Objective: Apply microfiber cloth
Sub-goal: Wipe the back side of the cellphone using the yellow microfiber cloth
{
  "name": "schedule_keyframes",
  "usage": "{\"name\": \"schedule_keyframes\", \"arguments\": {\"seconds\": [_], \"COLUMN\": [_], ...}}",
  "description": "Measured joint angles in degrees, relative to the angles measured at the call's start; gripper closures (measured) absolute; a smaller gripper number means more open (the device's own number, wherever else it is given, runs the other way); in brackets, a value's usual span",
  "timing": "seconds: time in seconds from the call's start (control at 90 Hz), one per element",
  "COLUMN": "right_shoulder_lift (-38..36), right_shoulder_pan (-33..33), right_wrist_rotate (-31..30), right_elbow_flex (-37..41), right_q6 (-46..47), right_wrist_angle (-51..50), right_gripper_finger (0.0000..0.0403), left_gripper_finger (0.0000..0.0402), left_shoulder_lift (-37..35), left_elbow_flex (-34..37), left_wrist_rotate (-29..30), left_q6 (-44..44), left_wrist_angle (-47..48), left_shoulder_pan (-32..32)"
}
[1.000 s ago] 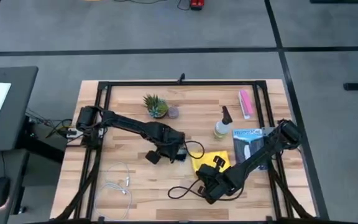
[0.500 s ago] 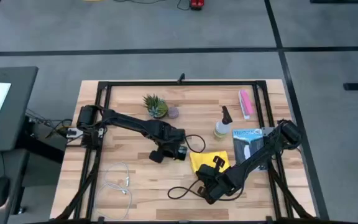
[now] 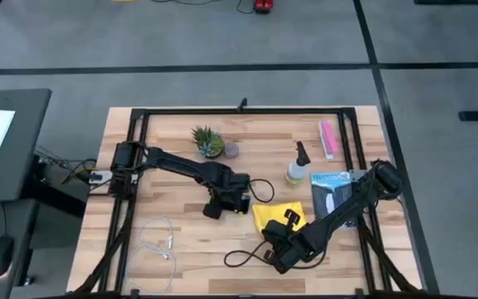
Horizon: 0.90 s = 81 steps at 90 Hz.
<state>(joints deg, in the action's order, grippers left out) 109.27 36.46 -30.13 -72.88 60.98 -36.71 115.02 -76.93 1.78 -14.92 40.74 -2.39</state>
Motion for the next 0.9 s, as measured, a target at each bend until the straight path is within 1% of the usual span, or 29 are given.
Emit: {"name": "schedule_keyframes", "arguments": {"seconds": [0.111, 0.178, 0.344, 0.556, 0.7, 0.711, 0.733, 0.789, 0.811, 0.856, 0.9], "right_shoulder_lift": [0.00, 0.00, 0.00, 0.00, -0.08, -0.12, -0.15, -0.64, -0.92, -1.48, -2.17], "right_shoulder_pan": [0.05, 0.03, 0.18, 2.04, 3.93, 4.09, 4.39, 5.35, 5.76, 6.45, 7.17], "right_wrist_rotate": [-0.04, -0.15, -0.30, -3.68, -7.70, -8.11, -9.10, -11.90, -13.16, -15.40, -17.52], "right_elbow_flex": [0.00, 0.00, 0.00, 0.00, 0.00, 0.00, 0.00, 0.00, 0.00, -0.02, -0.07], "right_q6": [-0.01, -0.01, -0.39, -0.62, -0.62, -0.64, -0.62, -0.62, -0.63, -0.62, -0.62], "right_wrist_angle": [0.07, 0.09, -0.08, -0.13, -0.25, -0.24, -0.20, -0.37, -0.53, -0.56, -0.63], "right_gripper_finger": [0.0390, 0.0390, 0.0390, 0.0390, 0.0390, 0.0390, 0.0390, 0.0390, 0.0390, 0.0390, 0.0390], "left_gripper_finger": [0.0025, 0.0033, 0.0094, 0.0094, 0.0095, 0.0101, 0.0128, 0.0237, 0.0268, 0.0309, 0.0337], "left_shoulder_lift": [0.26, 0.92, 1.01, -1.13, -3.85, -4.21, -4.98, -6.89, -7.54, -8.61, -9.62], "left_elbow_flex": [0.04, 0.04, 0.11, 0.26, 0.61, 0.60, 0.61, 0.46, 0.46, 0.46, 0.48], "left_wrist_rotate": [0.31, 0.79, 1.46, 1.19, -2.22, -2.57, -3.47, -4.87, -5.54, -6.82, -7.88], "left_q6": [1.00, 1.27, 1.87, 3.04, 5.09, 5.20, 5.55, 6.61, 6.99, 7.49, 7.64], "left_wrist_angle": [-0.03, 0.02, 0.67, 0.39, -0.65, -0.74, -0.67, -1.48, -1.72, -1.74, -1.79], "left_shoulder_pan": [-0.19, -0.59, -1.09, -1.09, -0.19, -0.07, 0.25, 1.04, 1.39, 2.13, 2.77]}}
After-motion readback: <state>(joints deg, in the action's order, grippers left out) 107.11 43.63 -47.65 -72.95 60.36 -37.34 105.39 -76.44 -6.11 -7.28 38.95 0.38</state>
